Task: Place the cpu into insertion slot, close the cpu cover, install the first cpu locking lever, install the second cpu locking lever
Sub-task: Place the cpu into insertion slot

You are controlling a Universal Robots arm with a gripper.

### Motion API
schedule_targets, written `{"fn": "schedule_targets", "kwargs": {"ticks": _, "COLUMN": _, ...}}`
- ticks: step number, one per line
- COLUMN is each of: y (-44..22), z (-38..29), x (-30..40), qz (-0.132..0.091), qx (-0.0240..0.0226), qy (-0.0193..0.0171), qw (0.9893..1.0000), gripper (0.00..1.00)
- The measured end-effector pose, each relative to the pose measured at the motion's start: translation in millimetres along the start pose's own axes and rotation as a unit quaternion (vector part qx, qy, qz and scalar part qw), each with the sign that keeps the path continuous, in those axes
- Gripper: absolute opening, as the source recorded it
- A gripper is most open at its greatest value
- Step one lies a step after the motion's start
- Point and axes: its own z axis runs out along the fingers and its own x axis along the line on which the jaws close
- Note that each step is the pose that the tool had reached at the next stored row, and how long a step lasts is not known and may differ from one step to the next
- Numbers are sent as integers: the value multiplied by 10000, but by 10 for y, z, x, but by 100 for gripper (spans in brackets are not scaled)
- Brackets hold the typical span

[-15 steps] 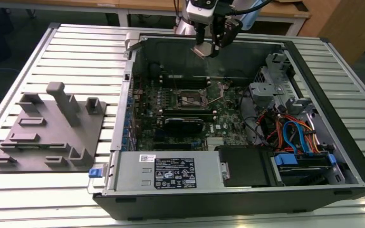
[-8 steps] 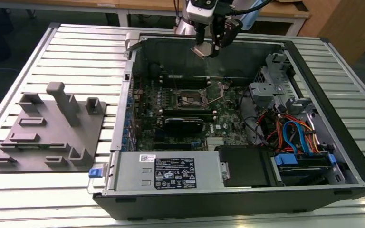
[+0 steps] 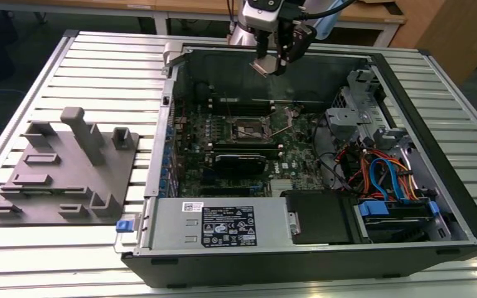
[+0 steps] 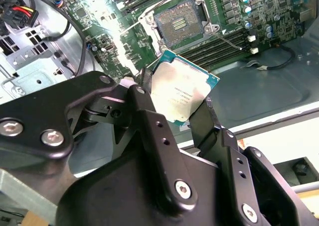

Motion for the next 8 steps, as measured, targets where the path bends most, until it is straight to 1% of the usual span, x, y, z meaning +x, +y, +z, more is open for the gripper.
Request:
{"fn": "schedule_targets", "kwargs": {"ticks": 2, "y": 0, "z": 1, "x": 0, "qz": 168, "qx": -3, "qy": -15, "qw": 9999, "gripper": 54}}
{"fn": "schedule_targets", "kwargs": {"ticks": 3, "y": 0, "z": 1, "x": -1, "qz": 207, "qx": -3, "qy": -18, "qw": 9998, "gripper": 54}}
{"fn": "schedule_targets", "kwargs": {"ticks": 8, "y": 0, "z": 1, "x": 0, "qz": 217, "qx": -4, "qy": -19, "qw": 9998, "gripper": 54}}
